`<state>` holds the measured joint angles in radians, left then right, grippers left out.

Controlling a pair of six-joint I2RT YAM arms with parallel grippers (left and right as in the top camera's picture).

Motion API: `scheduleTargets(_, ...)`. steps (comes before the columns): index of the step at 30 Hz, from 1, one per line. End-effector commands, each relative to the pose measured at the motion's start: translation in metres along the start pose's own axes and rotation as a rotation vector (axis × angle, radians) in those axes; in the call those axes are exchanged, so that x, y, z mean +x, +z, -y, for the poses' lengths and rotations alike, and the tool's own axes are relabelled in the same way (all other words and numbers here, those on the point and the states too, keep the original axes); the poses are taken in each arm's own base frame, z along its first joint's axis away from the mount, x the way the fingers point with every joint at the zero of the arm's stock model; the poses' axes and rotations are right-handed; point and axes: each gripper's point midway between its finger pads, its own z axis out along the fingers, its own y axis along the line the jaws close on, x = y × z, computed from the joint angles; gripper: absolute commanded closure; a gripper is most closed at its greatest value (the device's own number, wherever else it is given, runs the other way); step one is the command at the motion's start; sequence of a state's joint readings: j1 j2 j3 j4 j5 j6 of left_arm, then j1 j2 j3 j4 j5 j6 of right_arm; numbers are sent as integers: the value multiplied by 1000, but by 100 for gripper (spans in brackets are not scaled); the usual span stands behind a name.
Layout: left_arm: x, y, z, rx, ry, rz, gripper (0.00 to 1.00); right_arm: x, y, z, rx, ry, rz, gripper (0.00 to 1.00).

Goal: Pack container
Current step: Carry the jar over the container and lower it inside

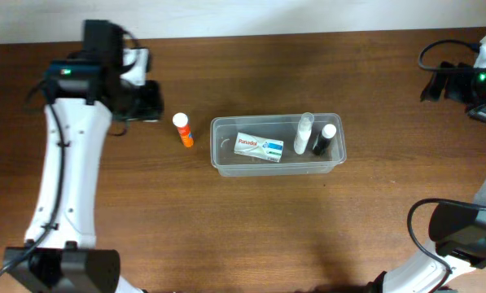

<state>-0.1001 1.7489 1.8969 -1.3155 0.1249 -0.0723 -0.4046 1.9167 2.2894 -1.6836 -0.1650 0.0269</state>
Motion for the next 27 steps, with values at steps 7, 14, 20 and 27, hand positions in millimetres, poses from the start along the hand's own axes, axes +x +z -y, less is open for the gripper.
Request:
scheduleTargets(7, 7, -2, 112, 128, 224, 38, 59, 1, -2, 2, 9, 5, 4, 2)
scheduleTargets(14, 9, 21, 156, 167, 297, 37, 59, 1, -2, 2, 9, 6, 4, 2)
scheduleTargets(20, 20, 64, 165, 154, 292, -64, 59, 1, -2, 2, 9, 5, 4, 2)
scheduleTargets(27, 41, 114, 175, 136, 312, -184, 59, 1, -2, 2, 9, 5, 4, 2)
